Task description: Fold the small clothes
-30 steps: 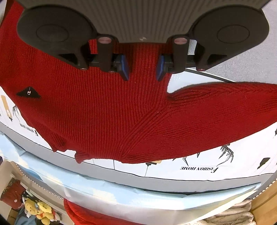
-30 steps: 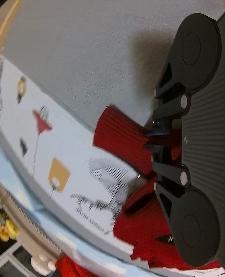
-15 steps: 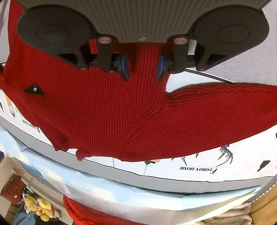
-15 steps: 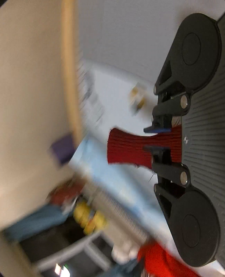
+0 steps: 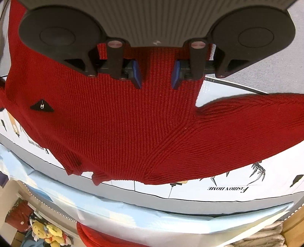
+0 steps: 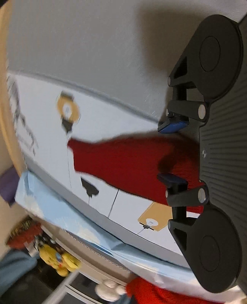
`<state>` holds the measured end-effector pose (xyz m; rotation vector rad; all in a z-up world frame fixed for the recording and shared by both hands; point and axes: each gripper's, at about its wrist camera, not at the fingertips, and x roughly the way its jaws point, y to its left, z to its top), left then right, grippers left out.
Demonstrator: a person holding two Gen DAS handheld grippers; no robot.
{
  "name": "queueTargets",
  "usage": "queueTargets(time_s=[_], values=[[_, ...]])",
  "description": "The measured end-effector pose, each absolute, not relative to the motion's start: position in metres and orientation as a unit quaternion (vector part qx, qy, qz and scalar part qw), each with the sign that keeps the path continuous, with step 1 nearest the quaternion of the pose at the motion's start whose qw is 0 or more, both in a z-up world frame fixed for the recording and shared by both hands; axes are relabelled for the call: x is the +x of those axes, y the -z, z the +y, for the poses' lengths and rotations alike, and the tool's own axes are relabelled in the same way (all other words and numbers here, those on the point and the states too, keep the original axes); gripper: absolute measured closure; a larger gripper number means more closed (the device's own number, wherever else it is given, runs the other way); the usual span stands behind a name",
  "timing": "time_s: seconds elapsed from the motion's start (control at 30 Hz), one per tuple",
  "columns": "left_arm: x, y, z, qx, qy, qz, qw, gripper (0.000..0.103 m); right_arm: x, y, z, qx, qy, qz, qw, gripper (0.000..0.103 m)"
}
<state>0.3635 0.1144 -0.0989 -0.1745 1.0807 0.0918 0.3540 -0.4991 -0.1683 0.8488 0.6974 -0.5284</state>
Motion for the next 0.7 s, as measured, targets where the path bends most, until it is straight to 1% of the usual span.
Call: queueTargets(time_s=[0.03,0.07,0.1,0.13,0.2,0.27,0.3,0.37,0.4,0.43,0.5,0.6,0.63,0.7], values=[[0.363,0.099,0.114,-0.082,-0.044,0.514,0.853,0.065,0.358,0.169,-0.499,0.394,0.249,0.324,0.823,0.055],[0.363,0.1,0.115,-0.081,-0.044,0.515,0.852,0.065,0.359,0.17,-0.501,0.393,0.249,0.321,0.825,0.063],[0.363,0.101,0.116,-0.08,-0.045,0.515,0.852,0.065,0.363,0.171,-0.502,0.393,0.245,0.32,0.826,0.079],[0.363,0.101,0.117,-0.08,-0.047,0.516,0.852,0.065,0.367,0.172,-0.502,0.394,0.237,0.318,0.829,0.09],[0.363,0.102,0.118,-0.08,-0.048,0.517,0.851,0.065,0.373,0.17,-0.503,0.389,0.221,0.309,0.839,0.091],[0.363,0.102,0.118,-0.078,-0.047,0.517,0.851,0.065,0.375,0.161,-0.508,0.382,0.218,0.275,0.855,0.092],[0.363,0.102,0.117,-0.078,-0.047,0.516,0.852,0.065,0.372,0.155,-0.513,0.386,0.22,0.249,0.861,0.092],[0.362,0.102,0.116,-0.074,-0.044,0.515,0.853,0.065,0.362,0.139,-0.527,0.395,0.22,0.157,0.878,0.093],[0.362,0.102,0.115,-0.072,-0.042,0.516,0.853,0.065,0.359,0.133,-0.529,0.384,0.223,0.128,0.887,0.093],[0.362,0.103,0.115,-0.071,-0.041,0.516,0.853,0.065,0.359,0.13,-0.529,0.365,0.228,0.116,0.895,0.093],[0.363,0.103,0.115,-0.072,-0.041,0.515,0.853,0.065,0.362,0.134,-0.529,0.343,0.24,0.121,0.9,0.093],[0.364,0.103,0.116,-0.077,-0.04,0.515,0.853,0.065,0.36,0.159,-0.53,0.363,0.283,0.169,0.872,0.092],[0.364,0.103,0.115,-0.076,-0.039,0.515,0.853,0.065,0.36,0.168,-0.529,0.371,0.296,0.203,0.857,0.088],[0.364,0.103,0.113,-0.075,-0.035,0.515,0.853,0.065,0.358,0.182,-0.533,0.41,0.307,0.239,0.825,0.082]])
